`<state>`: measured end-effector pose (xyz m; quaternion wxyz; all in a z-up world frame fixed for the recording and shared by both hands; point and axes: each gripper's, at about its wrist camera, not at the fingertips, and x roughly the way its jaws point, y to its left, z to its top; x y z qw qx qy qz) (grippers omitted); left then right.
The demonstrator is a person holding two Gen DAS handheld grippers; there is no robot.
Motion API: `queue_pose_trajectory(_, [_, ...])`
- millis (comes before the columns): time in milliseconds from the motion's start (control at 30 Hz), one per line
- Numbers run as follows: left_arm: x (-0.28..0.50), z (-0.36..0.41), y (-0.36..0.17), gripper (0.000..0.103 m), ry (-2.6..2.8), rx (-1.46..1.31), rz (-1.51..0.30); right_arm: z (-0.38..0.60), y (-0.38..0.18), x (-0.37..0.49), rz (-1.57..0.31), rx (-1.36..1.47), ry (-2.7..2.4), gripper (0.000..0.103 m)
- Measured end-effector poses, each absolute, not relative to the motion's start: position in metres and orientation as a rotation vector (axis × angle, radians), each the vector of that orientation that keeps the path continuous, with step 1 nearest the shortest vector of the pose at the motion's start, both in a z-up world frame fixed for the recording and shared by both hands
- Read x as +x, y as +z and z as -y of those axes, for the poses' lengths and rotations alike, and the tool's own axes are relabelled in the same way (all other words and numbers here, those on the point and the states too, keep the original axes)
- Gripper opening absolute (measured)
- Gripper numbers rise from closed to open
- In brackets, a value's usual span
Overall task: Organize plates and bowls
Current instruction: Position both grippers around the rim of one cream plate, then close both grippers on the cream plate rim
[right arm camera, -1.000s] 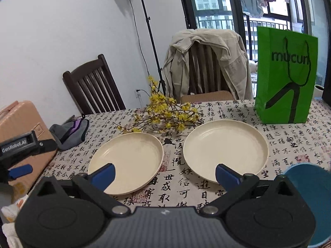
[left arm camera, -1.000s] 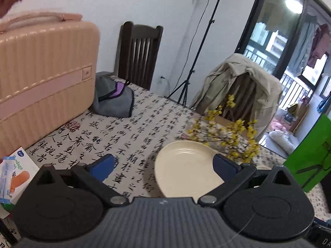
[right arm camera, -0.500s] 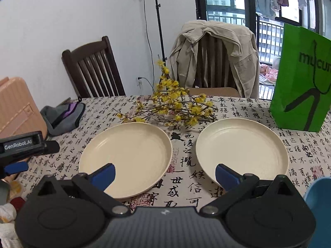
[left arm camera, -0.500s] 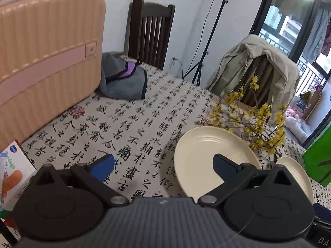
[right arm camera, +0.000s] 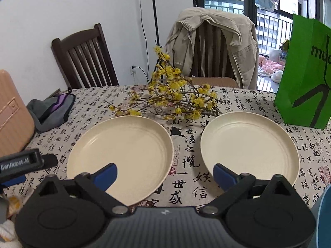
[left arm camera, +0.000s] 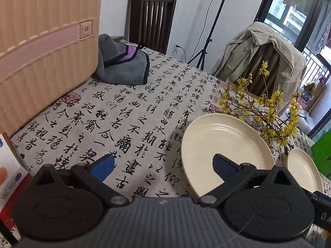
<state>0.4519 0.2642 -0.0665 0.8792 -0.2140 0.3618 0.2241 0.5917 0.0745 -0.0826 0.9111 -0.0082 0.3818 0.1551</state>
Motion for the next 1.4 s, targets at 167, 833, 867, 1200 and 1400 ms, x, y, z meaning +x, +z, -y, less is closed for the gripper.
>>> queue_pose_trajectory(167, [0.453,-0.261,-0.07,0.103,0.462,-0.429,-0.723,-0.081,-0.09,0.601,-0.795,-0.045,0.311,0.095])
queue_pose_trajectory(833, [0.465,-0.258,-0.094,0.103,0.425,-0.396,-0.672,-0.11,-0.129,0.623,-0.843,-0.137,0.3,0.067])
queue_pose_trajectory(867, [0.467,-0.257,-0.096,0.102,0.424,-0.397,-0.676,-0.112,-0.13,0.623,-0.842,-0.141,0.301,0.065])
queue_pose_trajectory(1200, [0.47,-0.254,-0.105,0.089,0.404,-0.388,-0.695,-0.117,-0.139,0.625,-0.846,-0.137,0.306,0.054])
queue_pose_trajectory(1400, [0.474,-0.261,-0.114,0.071,0.366,-0.437,-0.727,-0.114,-0.139,0.627,-0.855,-0.105,0.324,0.04])
